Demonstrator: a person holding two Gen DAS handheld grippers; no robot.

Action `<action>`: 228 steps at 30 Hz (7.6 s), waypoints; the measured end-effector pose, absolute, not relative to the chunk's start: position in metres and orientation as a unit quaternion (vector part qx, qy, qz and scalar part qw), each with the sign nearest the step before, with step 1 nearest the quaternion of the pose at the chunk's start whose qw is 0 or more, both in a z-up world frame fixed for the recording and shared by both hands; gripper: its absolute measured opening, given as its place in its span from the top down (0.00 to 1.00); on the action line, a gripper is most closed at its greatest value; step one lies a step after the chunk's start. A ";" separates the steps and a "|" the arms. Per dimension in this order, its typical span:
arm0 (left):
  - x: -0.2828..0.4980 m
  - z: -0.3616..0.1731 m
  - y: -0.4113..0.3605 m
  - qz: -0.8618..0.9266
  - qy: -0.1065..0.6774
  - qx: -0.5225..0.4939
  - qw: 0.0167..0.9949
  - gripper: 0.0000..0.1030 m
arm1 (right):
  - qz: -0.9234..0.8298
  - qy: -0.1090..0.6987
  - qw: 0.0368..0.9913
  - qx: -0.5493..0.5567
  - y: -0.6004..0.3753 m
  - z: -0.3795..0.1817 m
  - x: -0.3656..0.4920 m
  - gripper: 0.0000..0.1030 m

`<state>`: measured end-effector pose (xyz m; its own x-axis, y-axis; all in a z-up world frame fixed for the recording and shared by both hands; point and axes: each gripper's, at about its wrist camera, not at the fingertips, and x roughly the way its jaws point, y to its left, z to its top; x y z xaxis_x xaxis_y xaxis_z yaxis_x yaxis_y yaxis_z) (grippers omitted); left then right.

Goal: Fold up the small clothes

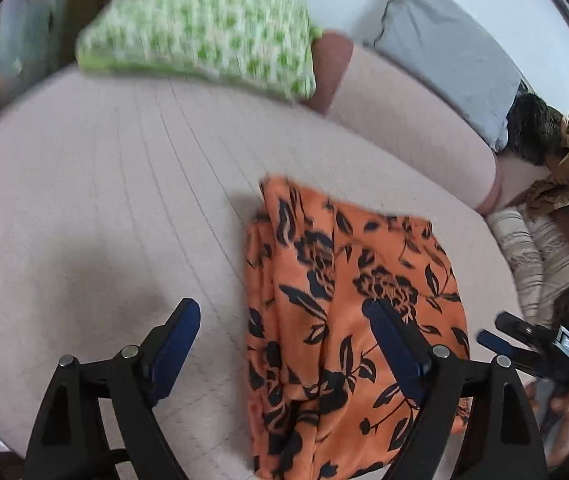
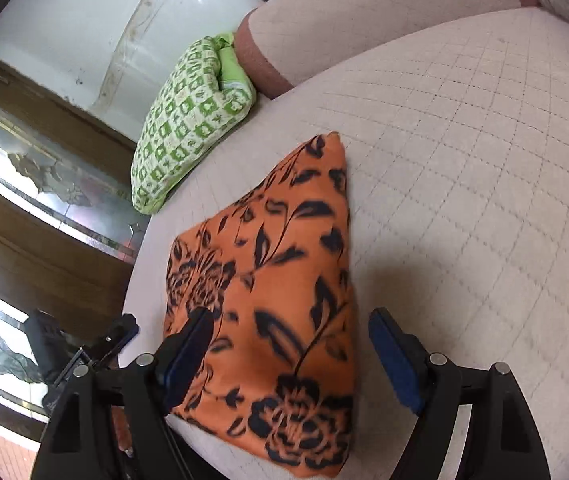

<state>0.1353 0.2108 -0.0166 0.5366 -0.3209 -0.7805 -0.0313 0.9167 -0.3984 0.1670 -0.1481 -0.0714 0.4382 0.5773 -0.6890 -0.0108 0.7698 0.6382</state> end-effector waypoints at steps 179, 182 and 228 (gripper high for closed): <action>0.013 0.091 0.052 -0.031 0.409 0.008 0.912 0.06 | -0.040 0.434 0.900 -0.013 -0.124 -0.044 0.020 0.00; 0.015 0.090 0.052 -0.032 0.410 0.008 0.911 0.06 | -0.041 0.434 0.900 -0.016 -0.122 -0.043 0.022 0.00; 0.028 0.092 0.042 -0.024 0.413 0.009 0.911 0.06 | -0.052 0.413 0.909 -0.027 -0.123 -0.028 0.035 0.00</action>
<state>0.0284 0.0420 0.0917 0.6583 -0.0362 -0.7519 0.0507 0.9987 -0.0036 0.0350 -0.1229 -0.0279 0.6533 -0.1160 -0.7482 0.0714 0.9932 -0.0916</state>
